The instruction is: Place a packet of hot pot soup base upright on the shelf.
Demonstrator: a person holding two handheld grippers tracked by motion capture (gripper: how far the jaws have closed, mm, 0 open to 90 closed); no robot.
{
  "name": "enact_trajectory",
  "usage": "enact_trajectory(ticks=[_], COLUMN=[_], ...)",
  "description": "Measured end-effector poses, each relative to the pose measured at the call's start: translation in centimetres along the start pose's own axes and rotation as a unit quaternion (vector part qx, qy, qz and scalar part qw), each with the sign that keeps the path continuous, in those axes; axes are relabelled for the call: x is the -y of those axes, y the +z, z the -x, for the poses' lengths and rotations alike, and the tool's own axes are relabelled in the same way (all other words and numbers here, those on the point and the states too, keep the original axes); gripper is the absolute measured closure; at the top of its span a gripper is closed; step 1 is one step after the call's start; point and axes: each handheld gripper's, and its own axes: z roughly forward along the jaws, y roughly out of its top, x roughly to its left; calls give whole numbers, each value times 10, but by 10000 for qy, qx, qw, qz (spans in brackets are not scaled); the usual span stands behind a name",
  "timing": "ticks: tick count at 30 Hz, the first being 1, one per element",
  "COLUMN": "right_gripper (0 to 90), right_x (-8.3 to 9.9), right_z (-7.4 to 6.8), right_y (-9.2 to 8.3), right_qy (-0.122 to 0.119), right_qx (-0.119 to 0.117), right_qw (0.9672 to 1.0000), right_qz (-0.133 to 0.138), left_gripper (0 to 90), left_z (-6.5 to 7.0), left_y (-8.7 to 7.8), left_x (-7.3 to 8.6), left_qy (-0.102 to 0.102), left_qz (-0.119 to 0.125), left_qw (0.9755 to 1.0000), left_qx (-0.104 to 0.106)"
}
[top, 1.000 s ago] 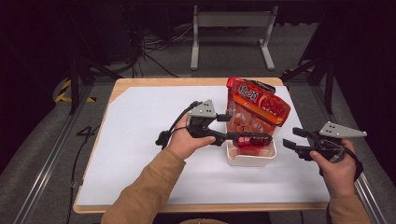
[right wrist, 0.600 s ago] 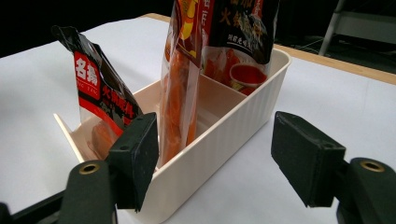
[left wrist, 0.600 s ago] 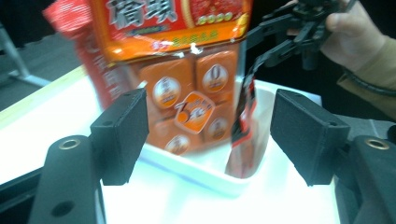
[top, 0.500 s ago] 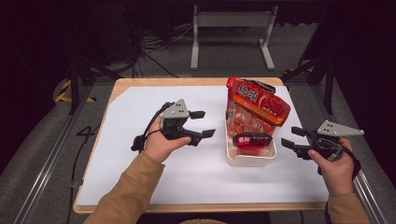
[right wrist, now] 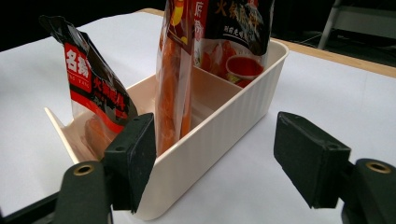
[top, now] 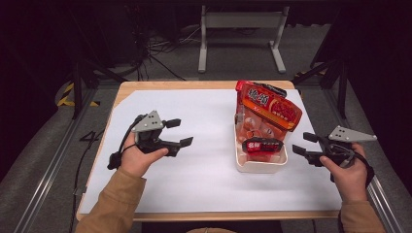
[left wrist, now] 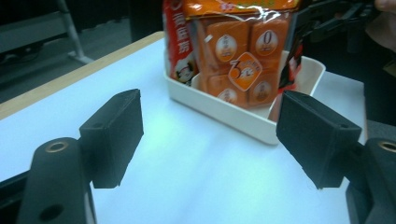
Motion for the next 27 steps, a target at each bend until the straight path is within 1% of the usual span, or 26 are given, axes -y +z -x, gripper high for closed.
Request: enact_trajectory(ticks=[4,5,10,12,13,14,16,18,21,23,27], right_gripper=[291,288,278,276,274,273,272,272,270,268,263], right_x=[1,2,4,5,5,5,5,5,6,7,8], right_z=[1,1,3,3,3,3,4,4,5,5,6], right_y=[1,1,2,2,2,3,4,4,5,6,7], right_qy=[-23,-4,-3,13,13,15,26,39,41,60,43], right_qx=[1,0,24,29,23,24,17,11,15,16,16], right_qw=[10000,10000,10000,10000,10000,10000,10000,10000,10000,10000,10000], right_qz=[-9,-10,12,13,18,12,7,6,9,3,-11], left_gripper=[221,219,217,217,217,217,217,216,216,214,212], left_z=[-3,-4,-11,-14,-16,-16,-18,-19,-19,-19,-20], left_y=[-14,-17,-29,-35,-37,-37,-39,-38,-36,-37,-37], left_x=[10,13,29,35,36,37,39,40,44,45,46], left_qy=[64,6,-149,-159,-207,-244,-177,-199,-206,-260,-291], left_qz=[-97,-92,-162,-97,-61,-83,-155,-161,-241,-234,-171], left_qw=[9996,9996,9987,9979,9975,9973,9971,9971,9971,9972,9973], left_qx=[-256,-281,-467,-619,-673,-689,-729,-723,-690,-664,-647])
